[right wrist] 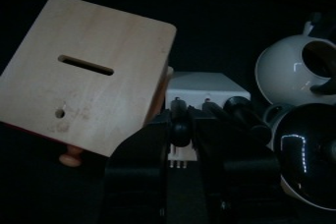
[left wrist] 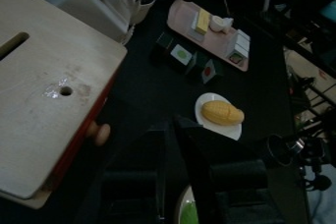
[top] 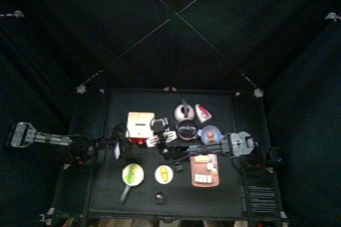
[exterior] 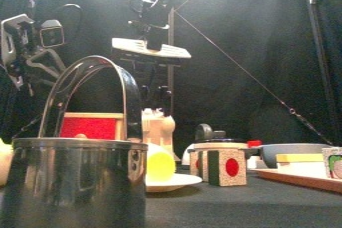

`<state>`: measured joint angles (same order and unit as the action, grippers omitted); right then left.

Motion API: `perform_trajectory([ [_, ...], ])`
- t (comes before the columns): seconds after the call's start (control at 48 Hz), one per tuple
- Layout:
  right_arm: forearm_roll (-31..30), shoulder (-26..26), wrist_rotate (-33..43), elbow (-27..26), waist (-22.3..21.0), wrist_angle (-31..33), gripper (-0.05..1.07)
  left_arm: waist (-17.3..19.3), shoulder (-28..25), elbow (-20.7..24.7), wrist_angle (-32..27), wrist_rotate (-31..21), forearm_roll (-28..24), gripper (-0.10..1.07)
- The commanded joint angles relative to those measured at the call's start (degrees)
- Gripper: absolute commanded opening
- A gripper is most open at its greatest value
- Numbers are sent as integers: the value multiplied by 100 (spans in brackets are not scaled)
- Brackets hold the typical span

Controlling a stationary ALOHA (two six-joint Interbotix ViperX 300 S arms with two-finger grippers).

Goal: Pull out cleaver

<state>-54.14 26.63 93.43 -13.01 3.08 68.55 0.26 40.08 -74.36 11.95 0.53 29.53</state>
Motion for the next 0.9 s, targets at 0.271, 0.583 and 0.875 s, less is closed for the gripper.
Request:
perform_trajectory([
  [0.271,-185,-237,9,-158,79,123,54,9,-9,62,53,9,-9,58],
  [0.583,-510,-325,44,-237,343,396,54,9,0,53,53,9,-9,58],
  [0.875,-721,-483,44,-237,677,738,54,9,-9,53,53,9,-9,58],
])
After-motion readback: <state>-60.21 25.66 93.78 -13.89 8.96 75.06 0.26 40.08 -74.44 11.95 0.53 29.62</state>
